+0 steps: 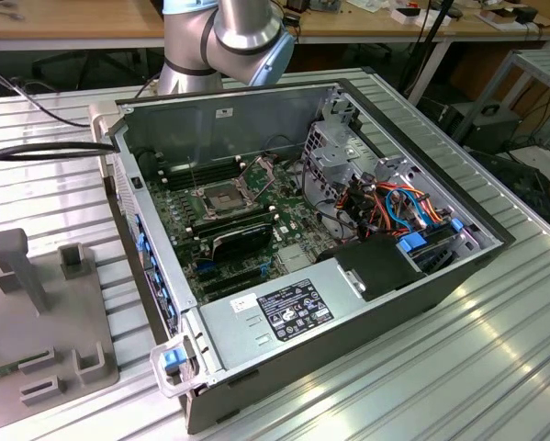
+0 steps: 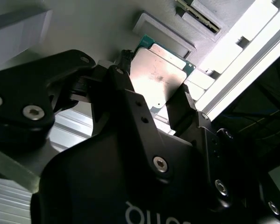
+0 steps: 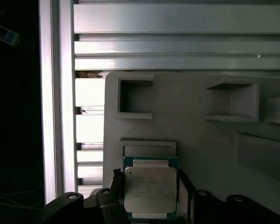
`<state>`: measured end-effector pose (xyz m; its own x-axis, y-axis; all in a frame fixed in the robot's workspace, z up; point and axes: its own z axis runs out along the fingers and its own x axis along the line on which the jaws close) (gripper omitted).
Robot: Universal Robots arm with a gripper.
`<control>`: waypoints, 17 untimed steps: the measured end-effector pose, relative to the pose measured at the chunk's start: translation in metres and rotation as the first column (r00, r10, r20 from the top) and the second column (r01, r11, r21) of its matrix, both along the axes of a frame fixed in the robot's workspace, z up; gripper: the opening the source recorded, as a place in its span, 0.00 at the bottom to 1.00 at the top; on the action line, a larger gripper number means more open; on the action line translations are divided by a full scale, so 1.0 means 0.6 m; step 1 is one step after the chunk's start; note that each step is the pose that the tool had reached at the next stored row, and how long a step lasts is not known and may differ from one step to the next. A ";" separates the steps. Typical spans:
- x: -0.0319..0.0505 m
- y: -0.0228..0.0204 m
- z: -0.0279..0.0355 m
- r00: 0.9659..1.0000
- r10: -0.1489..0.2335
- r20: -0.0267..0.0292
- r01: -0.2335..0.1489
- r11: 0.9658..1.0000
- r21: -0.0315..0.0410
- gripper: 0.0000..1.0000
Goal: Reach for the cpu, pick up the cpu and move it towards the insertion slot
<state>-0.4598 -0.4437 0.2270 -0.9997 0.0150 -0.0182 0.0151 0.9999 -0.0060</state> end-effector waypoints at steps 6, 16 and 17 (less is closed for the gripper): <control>0.000 0.0000 0.015 1.000 0.000 0.001 0.000 1.000 0.000 0.55; 0.000 0.0000 0.031 1.000 0.000 0.002 0.000 1.000 0.000 0.55; 0.000 0.0000 0.032 1.000 0.000 0.002 0.000 1.000 0.000 0.55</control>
